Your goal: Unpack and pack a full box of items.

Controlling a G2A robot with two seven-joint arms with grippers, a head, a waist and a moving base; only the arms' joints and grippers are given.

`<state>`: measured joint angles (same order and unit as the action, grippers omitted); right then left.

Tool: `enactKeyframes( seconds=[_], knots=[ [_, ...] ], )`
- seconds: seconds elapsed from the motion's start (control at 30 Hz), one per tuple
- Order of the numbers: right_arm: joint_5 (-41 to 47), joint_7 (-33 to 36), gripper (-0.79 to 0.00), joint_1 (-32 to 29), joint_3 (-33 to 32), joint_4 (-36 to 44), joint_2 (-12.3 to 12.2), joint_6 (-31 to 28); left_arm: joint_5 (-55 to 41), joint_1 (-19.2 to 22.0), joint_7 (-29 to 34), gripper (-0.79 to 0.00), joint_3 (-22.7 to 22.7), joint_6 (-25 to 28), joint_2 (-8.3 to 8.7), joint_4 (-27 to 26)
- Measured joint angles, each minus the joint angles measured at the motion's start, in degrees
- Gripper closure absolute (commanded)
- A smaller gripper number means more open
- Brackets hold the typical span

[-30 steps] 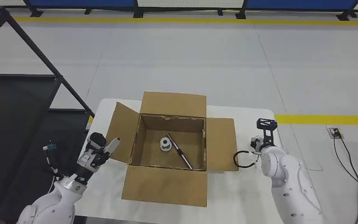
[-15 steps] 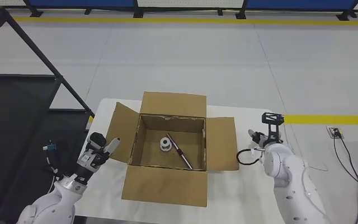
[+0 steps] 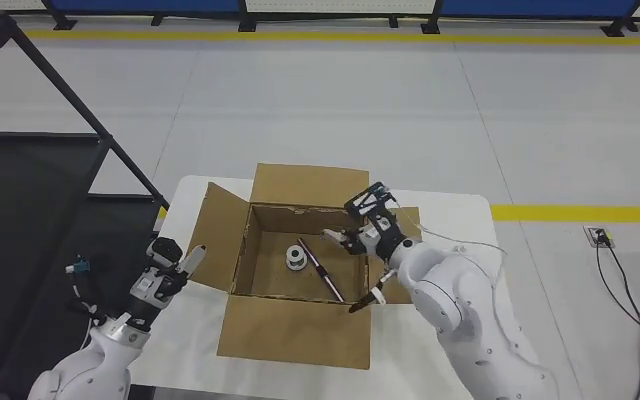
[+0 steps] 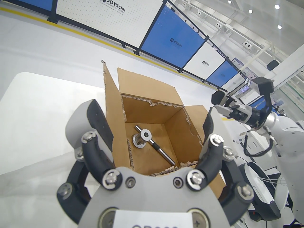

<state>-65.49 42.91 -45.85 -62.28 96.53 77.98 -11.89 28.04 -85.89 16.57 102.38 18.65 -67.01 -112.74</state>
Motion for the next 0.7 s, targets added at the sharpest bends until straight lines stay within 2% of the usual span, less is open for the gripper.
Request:
enactKeyframes(
  seconds=[0.1,0.33,0.53,0.7],
  knots=[
    [2.7,2.1,-0.785,5.8,6.2,-7.7,1.5,-2.8,-0.9,-0.7,-1.1,-0.785,1.5,-0.3,0.04,0.3],
    [10.2,1.5,-0.785,17.5,18.8,-28.1,6.6,-3.4,-2.5,-1.4,-1.8,-0.785,3.4,-1.0,0.09,0.5],
    [12.9,-1.3,-0.785,24.0,26.7,-43.0,11.9,-1.0,-2.4,-1.4,-1.8,-0.785,3.4,-1.0,0.09,0.5],
    [15.0,-4.1,-0.785,27.0,30.3,-53.1,16.0,1.3,-2.4,-1.4,-1.8,-0.785,3.4,-1.0,0.09,0.5]
  ],
)
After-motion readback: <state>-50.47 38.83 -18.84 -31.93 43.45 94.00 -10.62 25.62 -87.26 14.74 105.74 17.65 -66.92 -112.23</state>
